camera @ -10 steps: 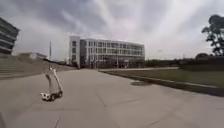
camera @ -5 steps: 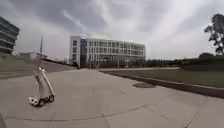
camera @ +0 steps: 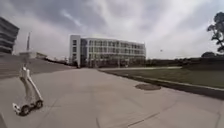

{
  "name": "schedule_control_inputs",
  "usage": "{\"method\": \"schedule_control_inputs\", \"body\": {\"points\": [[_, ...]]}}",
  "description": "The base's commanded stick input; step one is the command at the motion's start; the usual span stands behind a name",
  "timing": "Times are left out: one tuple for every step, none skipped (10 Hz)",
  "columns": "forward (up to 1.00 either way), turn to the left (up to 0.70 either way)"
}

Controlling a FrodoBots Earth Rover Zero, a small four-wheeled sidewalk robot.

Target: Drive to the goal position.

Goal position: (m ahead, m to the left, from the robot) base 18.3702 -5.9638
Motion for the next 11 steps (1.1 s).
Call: {"method": "schedule_control_inputs", "body": {"points": [[0.7, 0.0], [0.7, 0.0], [0.7, 0.0], [0.7, 0.0], [0.7, 0.0], [0.7, 0.0], [0.7, 0.0], [0.7, 0.0], [0.7, 0.0], [0.7, 0.0], [0.7, 0.0]]}}
